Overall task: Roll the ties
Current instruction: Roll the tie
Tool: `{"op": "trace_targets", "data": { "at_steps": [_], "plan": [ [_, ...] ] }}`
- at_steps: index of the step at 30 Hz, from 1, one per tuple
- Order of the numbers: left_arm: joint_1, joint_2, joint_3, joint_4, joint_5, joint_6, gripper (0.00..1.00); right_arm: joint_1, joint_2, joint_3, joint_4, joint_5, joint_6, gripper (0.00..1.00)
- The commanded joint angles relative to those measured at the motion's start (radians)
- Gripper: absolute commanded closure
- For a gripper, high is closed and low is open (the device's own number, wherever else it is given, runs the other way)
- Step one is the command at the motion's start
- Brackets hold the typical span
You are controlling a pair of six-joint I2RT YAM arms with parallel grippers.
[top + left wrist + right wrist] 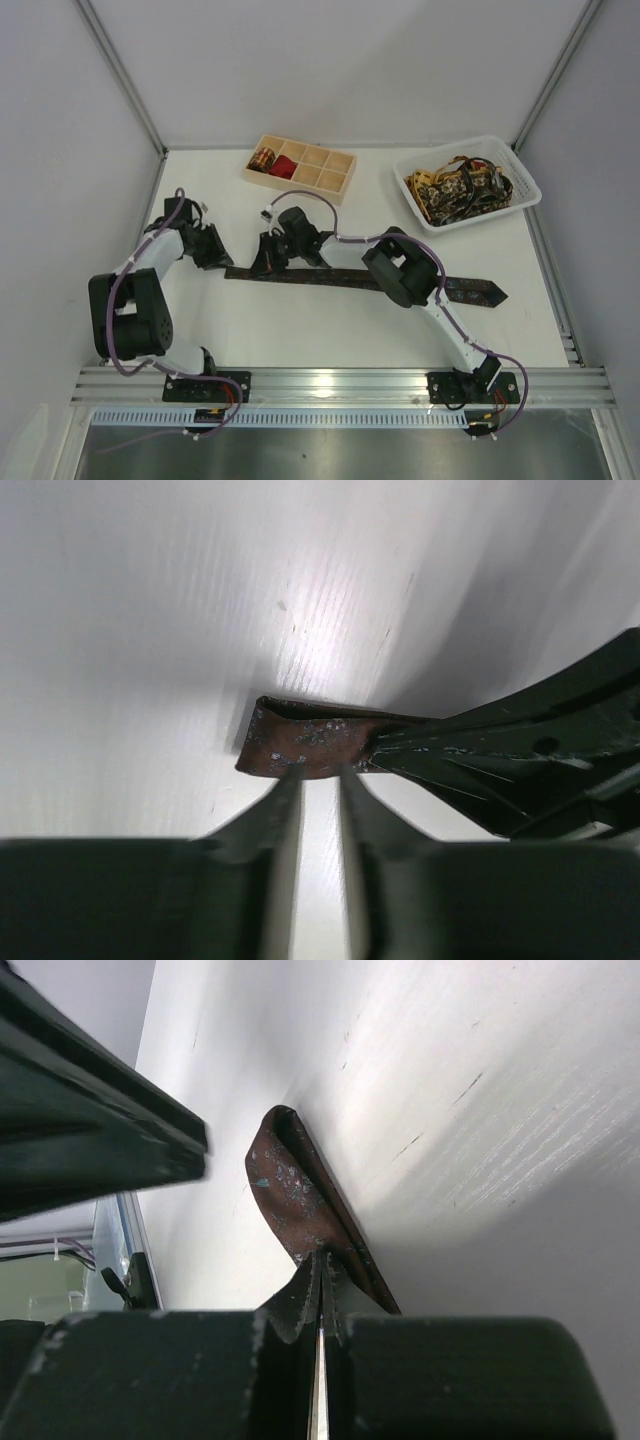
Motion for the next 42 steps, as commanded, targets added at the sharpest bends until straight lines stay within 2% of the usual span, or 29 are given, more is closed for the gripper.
{"op": "trace_targets", "data": {
  "at_steps": [1, 3, 5, 10, 11, 13, 17, 23, 26, 33, 42],
  "plan": [
    [0.014, -0.087, 0.05, -0.029, -0.054, 0.035, 0.68, -0.014, 0.004, -0.032, -0.076, 0.0, -0.022, 1.0],
    [0.019, -0.075, 0.045, -0.04, -0.064, 0.05, 0.6, -0.02, 0.007, -0.035, -0.072, -0.015, -0.019, 1.0],
    [0.032, -0.056, 0.033, -0.038, -0.039, 0.053, 0.58, -0.025, 0.007, -0.046, -0.062, -0.038, -0.015, 1.0],
    [0.046, 0.002, 0.03, -0.021, 0.001, 0.071, 0.65, -0.034, 0.007, -0.063, -0.046, -0.063, -0.015, 1.0],
    [0.048, 0.005, 0.028, -0.015, 0.007, 0.073, 0.64, -0.034, 0.007, -0.064, -0.045, -0.066, -0.017, 1.0],
    [0.051, 0.01, 0.01, 0.009, 0.043, 0.068, 0.54, -0.032, 0.004, -0.064, -0.042, -0.071, -0.02, 1.0],
    [0.055, 0.039, -0.002, 0.019, 0.059, 0.081, 0.51, -0.031, -0.003, -0.066, -0.036, -0.075, -0.02, 1.0],
    [0.055, 0.053, -0.022, 0.019, 0.068, 0.093, 0.6, -0.028, -0.005, -0.071, -0.021, -0.08, -0.017, 1.0],
    [0.057, 0.059, -0.044, 0.029, 0.067, 0.094, 0.62, -0.028, -0.002, -0.071, -0.016, -0.083, -0.011, 1.0],
    [0.057, 0.085, -0.039, 0.04, 0.047, 0.11, 0.53, -0.029, 0.001, -0.066, -0.013, -0.08, -0.012, 1.0],
    [0.057, 0.103, -0.035, 0.065, 0.087, 0.124, 0.5, -0.025, 0.007, -0.054, -0.022, -0.08, -0.012, 1.0]
  ]
}}
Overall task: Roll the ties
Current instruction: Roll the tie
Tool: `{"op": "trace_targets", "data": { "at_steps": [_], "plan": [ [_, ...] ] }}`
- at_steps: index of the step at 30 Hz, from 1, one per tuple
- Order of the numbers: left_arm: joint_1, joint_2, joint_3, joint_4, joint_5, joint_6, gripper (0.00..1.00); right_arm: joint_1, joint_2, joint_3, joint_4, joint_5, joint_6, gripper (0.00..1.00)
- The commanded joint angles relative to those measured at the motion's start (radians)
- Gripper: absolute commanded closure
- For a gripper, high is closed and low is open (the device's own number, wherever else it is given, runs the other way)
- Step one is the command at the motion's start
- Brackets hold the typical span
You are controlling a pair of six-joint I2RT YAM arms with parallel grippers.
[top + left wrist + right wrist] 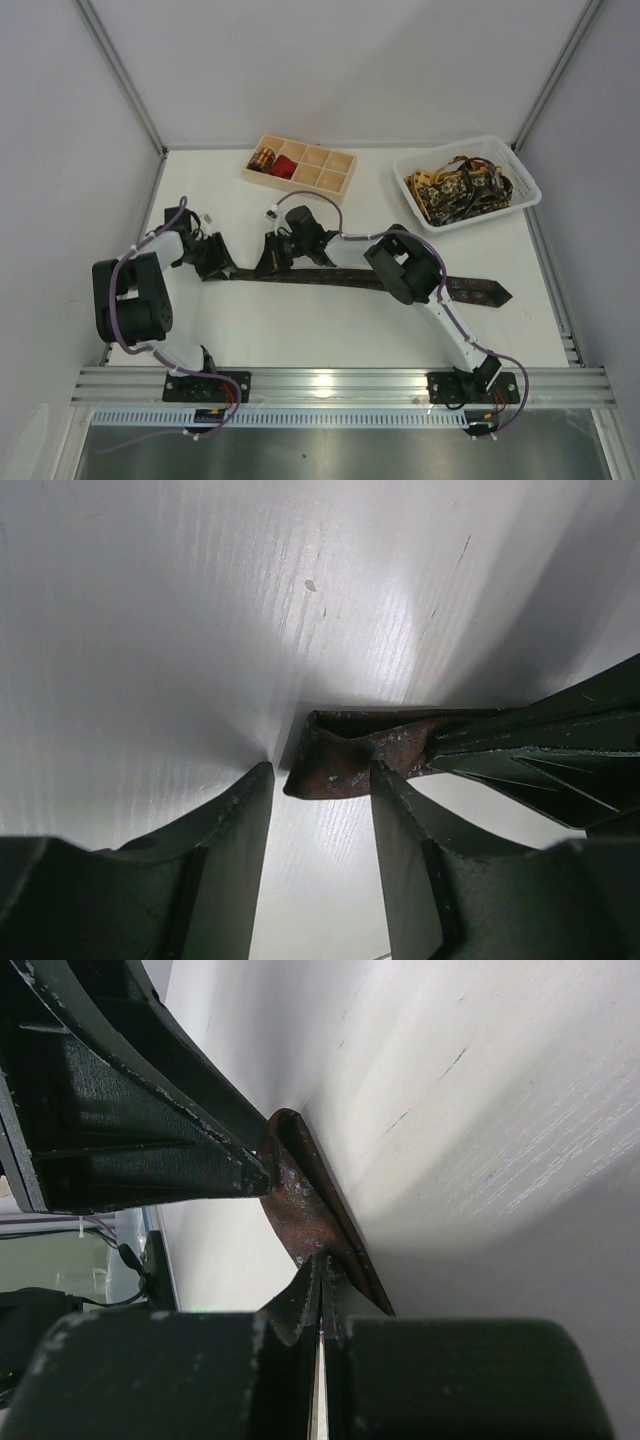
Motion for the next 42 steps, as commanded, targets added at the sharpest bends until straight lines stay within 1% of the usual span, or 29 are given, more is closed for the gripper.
{"op": "trace_targets", "data": {
  "at_steps": [1, 5, 7, 8, 14, 16, 17, 22, 25, 29, 34, 42],
  "plan": [
    [0.009, 0.036, 0.012, 0.026, 0.007, 0.039, 0.5, 0.004, 0.009, -0.009, -0.073, 0.024, -0.022, 1.0],
    [0.009, 0.054, 0.037, -0.002, -0.006, 0.048, 0.56, 0.005, 0.014, -0.008, -0.082, 0.025, -0.023, 1.0],
    [0.009, 0.049, 0.037, -0.009, -0.017, 0.054, 0.57, 0.005, 0.014, -0.006, -0.085, 0.028, -0.025, 1.0],
    [0.009, 0.048, 0.035, -0.008, -0.028, 0.051, 0.61, 0.005, 0.014, -0.006, -0.085, 0.03, -0.026, 1.0],
    [0.009, 0.013, 0.016, -0.003, -0.02, 0.042, 0.72, 0.007, 0.02, 0.008, -0.104, 0.027, -0.028, 1.0],
    [0.008, -0.01, 0.014, -0.011, -0.016, 0.037, 0.75, 0.008, 0.021, 0.009, -0.115, 0.028, -0.031, 1.0],
    [0.008, -0.02, 0.012, -0.014, -0.011, 0.037, 0.8, 0.011, 0.02, 0.015, -0.119, 0.03, -0.034, 1.0],
    [0.008, -0.099, 0.011, -0.037, 0.013, 0.025, 0.89, 0.023, 0.024, 0.031, -0.153, 0.045, -0.045, 1.0],
    [0.003, -0.153, 0.014, -0.049, 0.032, 0.007, 0.92, 0.03, 0.032, 0.042, -0.162, 0.051, -0.029, 1.0],
    [-0.014, -0.191, 0.026, -0.065, 0.046, -0.012, 0.92, 0.03, 0.037, 0.042, -0.159, 0.056, -0.002, 1.0],
    [-0.032, -0.199, 0.032, -0.066, 0.121, -0.041, 0.92, 0.028, 0.05, 0.06, -0.158, 0.03, 0.026, 1.0],
    [-0.095, -0.202, 0.029, -0.051, 0.142, -0.074, 0.91, 0.022, 0.063, 0.085, -0.158, 0.015, 0.066, 1.0]
  ]
}}
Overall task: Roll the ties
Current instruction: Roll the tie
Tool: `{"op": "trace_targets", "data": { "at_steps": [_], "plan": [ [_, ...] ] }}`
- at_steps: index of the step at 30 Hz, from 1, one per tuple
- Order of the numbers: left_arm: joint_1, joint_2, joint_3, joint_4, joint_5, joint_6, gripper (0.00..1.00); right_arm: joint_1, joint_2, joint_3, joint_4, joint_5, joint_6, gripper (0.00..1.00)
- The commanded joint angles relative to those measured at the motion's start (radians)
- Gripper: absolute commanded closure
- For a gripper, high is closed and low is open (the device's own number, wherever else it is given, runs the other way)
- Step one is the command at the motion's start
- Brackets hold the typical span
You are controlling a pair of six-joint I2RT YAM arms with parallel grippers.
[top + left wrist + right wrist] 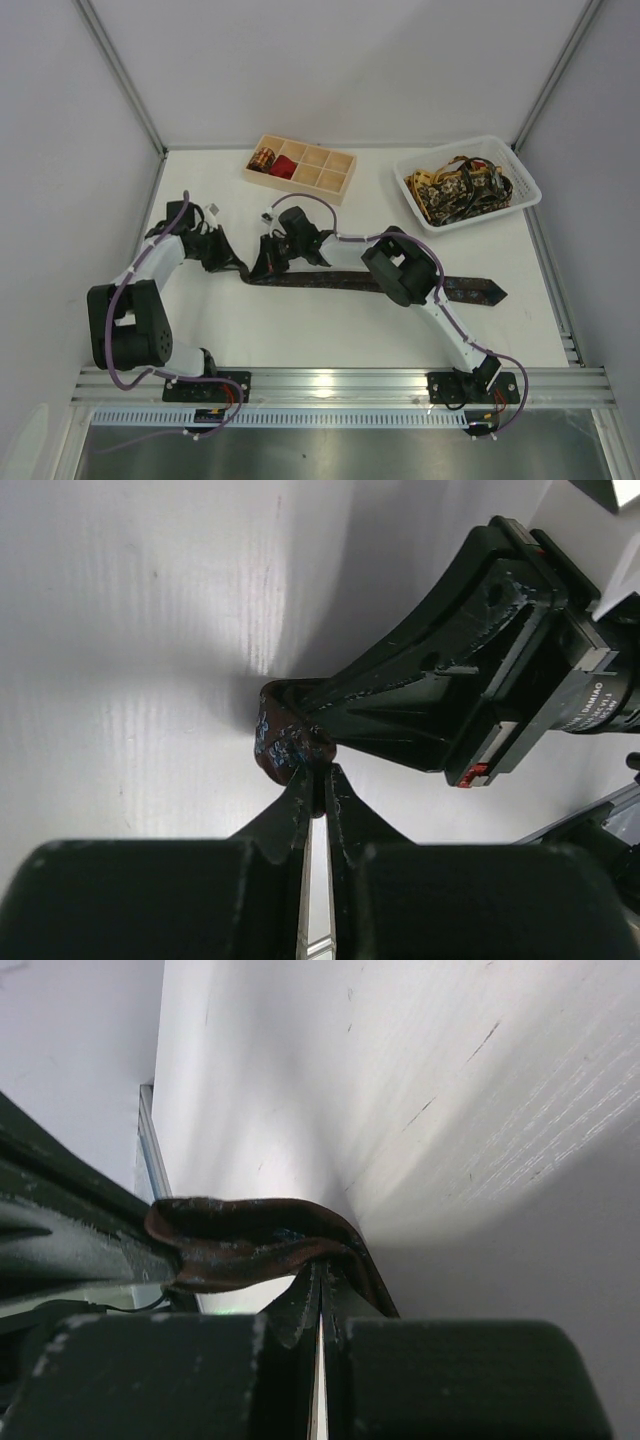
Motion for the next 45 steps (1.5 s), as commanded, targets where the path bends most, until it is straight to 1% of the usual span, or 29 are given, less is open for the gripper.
{"op": "trace_targets", "data": {
  "at_steps": [1, 10, 12, 17, 18, 20, 24, 28, 29, 33, 38, 45],
  "plan": [
    [-0.036, -0.04, 0.016, 0.025, 0.049, -0.04, 0.91, -0.002, 0.046, 0.02, -0.058, 0.01, 0.017, 1.0],
    [-0.108, -0.035, -0.013, 0.084, 0.049, -0.102, 0.9, -0.007, 0.049, 0.025, -0.058, -0.005, 0.055, 1.0],
    [-0.115, -0.031, -0.022, 0.097, 0.045, -0.115, 0.9, -0.007, 0.049, 0.023, -0.053, -0.019, 0.083, 1.0],
    [-0.118, -0.037, -0.059, 0.136, 0.04, -0.17, 0.91, -0.013, 0.04, 0.018, 0.029, -0.092, 0.208, 1.0],
    [-0.14, -0.039, -0.068, 0.141, 0.038, -0.175, 0.91, -0.013, 0.036, 0.018, 0.036, -0.095, 0.216, 1.0],
    [-0.147, -0.042, -0.08, 0.155, 0.034, -0.186, 0.91, -0.014, 0.022, 0.018, 0.04, -0.102, 0.224, 1.0],
    [-0.156, -0.052, -0.094, 0.158, 0.017, -0.192, 0.92, -0.02, -0.017, 0.015, -0.062, -0.056, 0.163, 1.0],
    [-0.159, -0.063, -0.097, 0.15, 0.003, -0.188, 0.92, -0.028, -0.047, 0.011, -0.104, -0.039, 0.138, 1.0],
    [-0.159, -0.066, -0.097, 0.15, 0.003, -0.186, 0.92, -0.028, -0.053, 0.009, -0.136, -0.031, 0.127, 1.0],
    [-0.161, -0.077, -0.105, 0.149, -0.015, -0.178, 0.92, -0.03, -0.106, -0.009, -0.248, 0.053, 0.034, 1.0],
    [-0.167, -0.06, -0.111, 0.158, -0.012, -0.183, 0.93, -0.043, -0.165, -0.04, -0.288, 0.092, -0.02, 1.0],
    [-0.185, -0.048, -0.108, 0.169, -0.017, -0.191, 0.93, -0.053, -0.195, -0.103, -0.307, 0.132, -0.069, 1.0]
  ]
}}
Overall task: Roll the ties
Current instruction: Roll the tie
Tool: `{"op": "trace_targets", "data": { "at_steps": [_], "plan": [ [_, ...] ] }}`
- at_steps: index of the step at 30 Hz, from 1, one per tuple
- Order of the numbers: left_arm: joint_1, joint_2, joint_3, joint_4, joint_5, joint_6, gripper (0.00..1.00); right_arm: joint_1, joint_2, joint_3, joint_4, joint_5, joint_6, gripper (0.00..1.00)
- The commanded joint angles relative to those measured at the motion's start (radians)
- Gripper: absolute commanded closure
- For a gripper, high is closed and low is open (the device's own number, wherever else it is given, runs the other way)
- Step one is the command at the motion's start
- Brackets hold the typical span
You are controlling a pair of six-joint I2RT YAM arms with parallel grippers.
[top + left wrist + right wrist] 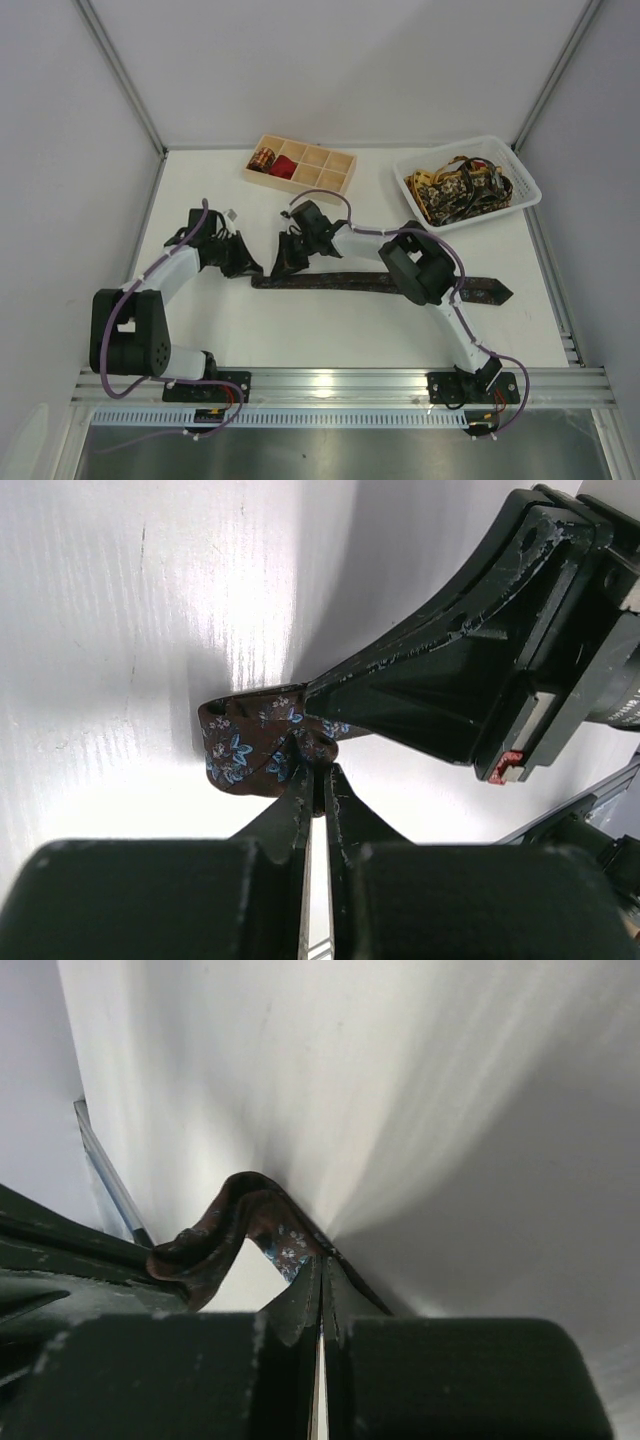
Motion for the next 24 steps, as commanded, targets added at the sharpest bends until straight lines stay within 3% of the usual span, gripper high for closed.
{"op": "trace_targets", "data": {
  "at_steps": [1, 24],
  "plan": [
    [-0.025, 0.001, -0.001, 0.018, -0.003, -0.027, 0.93, -0.008, -0.056, -0.031, -0.029, 0.04, -0.057, 1.0],
    [-0.126, 0.115, -0.007, 0.091, -0.036, -0.06, 0.91, -0.032, -0.081, -0.092, 0.006, 0.035, -0.054, 1.0]
  ]
}}
